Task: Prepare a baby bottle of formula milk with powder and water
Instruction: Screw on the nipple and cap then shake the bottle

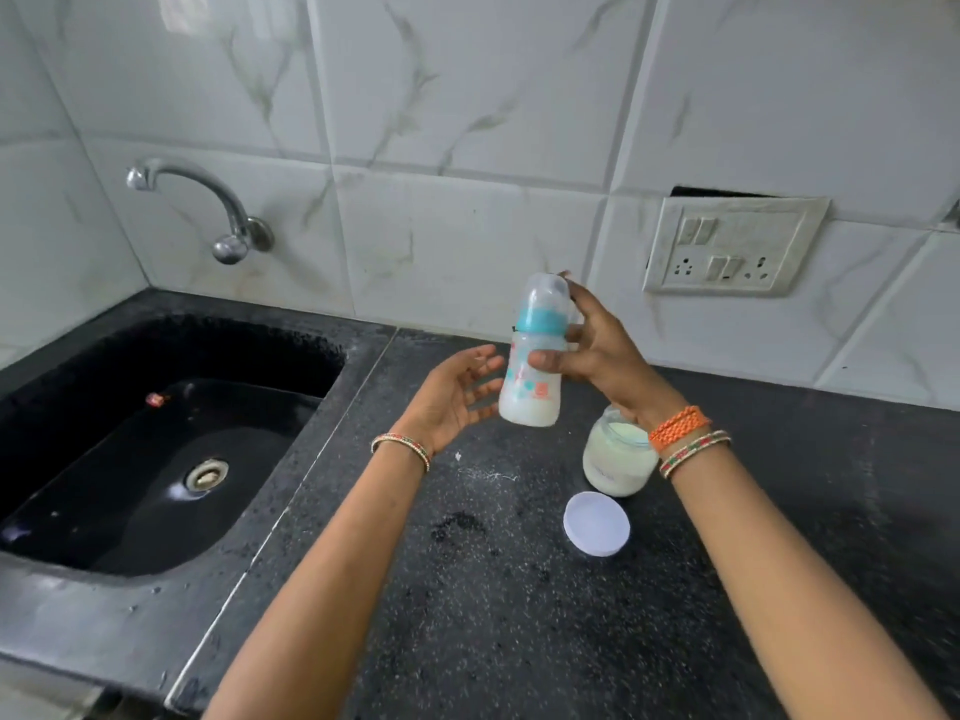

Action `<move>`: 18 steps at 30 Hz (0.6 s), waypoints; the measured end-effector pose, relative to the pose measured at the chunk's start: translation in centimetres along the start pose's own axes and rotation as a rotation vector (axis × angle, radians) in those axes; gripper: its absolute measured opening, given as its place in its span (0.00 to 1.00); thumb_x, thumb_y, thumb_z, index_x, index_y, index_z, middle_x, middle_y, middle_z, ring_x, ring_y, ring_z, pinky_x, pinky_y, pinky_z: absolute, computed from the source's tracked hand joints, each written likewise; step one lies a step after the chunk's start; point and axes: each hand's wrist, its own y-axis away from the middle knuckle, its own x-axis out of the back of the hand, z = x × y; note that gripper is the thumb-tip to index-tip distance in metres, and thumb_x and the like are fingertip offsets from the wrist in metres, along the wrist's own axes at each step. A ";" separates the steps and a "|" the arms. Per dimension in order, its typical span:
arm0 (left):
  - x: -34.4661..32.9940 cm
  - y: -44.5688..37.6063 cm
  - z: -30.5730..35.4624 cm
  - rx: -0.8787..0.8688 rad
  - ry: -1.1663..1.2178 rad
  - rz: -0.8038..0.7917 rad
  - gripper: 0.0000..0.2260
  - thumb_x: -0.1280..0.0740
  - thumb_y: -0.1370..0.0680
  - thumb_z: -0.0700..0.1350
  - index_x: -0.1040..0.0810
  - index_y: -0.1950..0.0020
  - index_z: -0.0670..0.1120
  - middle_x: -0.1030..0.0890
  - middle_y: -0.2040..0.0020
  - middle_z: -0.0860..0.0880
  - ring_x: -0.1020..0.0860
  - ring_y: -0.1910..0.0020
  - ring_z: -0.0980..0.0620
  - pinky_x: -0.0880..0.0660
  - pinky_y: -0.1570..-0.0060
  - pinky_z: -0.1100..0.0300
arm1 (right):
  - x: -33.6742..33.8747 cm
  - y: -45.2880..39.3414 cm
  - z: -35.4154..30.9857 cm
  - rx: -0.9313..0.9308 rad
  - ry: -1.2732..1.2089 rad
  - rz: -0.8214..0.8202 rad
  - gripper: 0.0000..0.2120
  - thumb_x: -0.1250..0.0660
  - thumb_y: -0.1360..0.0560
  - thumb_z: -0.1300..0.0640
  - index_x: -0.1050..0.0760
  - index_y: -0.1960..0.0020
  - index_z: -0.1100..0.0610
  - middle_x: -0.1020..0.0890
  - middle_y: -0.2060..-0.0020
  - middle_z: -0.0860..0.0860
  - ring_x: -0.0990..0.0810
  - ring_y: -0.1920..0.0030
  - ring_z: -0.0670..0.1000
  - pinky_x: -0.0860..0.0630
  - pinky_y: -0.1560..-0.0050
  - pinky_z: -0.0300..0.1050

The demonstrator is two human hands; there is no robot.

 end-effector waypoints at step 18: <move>-0.3 0.8 0.4 0.151 0.083 -0.348 0.22 0.38 0.27 0.52 0.26 0.37 0.43 0.20 0.43 0.41 0.21 0.46 0.41 0.24 0.45 0.43 | -0.9 -0.2 -2.0 -0.037 -0.031 0.064 0.29 0.27 0.33 0.69 0.31 0.37 0.51 0.15 0.54 0.47 0.16 0.50 0.52 0.18 0.52 0.50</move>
